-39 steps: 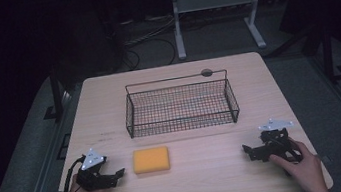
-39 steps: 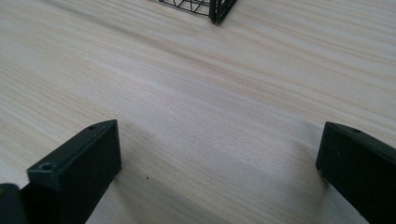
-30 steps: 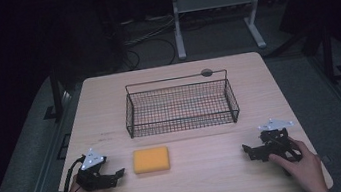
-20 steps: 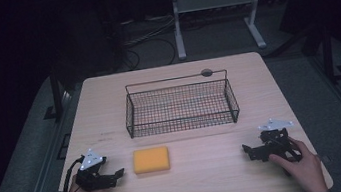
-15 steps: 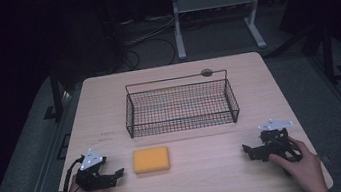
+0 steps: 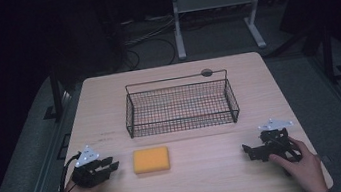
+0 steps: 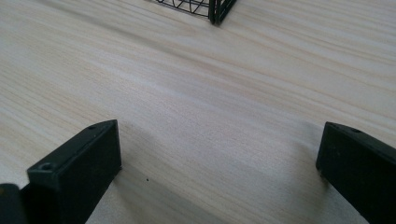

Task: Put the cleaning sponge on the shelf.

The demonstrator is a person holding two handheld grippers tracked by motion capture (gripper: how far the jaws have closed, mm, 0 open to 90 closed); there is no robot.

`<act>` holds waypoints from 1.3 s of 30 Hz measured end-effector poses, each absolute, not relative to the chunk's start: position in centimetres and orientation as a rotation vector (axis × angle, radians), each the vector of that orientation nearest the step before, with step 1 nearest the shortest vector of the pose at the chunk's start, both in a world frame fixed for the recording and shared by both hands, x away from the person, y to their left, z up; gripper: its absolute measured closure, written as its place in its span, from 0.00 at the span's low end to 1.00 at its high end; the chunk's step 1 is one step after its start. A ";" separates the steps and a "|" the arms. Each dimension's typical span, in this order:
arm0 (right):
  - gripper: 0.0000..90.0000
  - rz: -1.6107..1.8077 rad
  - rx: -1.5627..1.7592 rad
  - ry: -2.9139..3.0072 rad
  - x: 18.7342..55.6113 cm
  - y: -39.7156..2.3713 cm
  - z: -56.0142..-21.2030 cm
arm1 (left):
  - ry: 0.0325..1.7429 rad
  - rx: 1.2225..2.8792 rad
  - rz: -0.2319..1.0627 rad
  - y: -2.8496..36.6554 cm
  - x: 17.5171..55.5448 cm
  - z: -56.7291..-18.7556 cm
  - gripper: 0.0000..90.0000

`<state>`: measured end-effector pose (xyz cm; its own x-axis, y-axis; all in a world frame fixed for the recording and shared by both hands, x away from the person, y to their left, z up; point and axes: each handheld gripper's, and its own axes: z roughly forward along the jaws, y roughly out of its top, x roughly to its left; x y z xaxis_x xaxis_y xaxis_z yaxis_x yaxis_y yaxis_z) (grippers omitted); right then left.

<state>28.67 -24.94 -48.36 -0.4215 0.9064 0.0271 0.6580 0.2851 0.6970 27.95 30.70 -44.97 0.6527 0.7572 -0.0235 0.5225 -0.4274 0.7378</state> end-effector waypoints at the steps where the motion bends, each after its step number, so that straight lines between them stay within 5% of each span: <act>1: 0.00 0.910 1.411 2.185 28.7 -24.9 -48.4 | 0.990 2.129 0.398 30.7 28.1 -44.7 0.82; 5: 0.00 0.909 1.410 2.186 28.7 -25.0 -48.4 | 0.987 2.120 0.359 30.5 28.8 -44.1 0.99; 39: 0.00 0.910 1.410 2.186 28.7 -24.9 -48.4 | 0.863 2.250 0.298 24.9 33.6 -44.4 1.00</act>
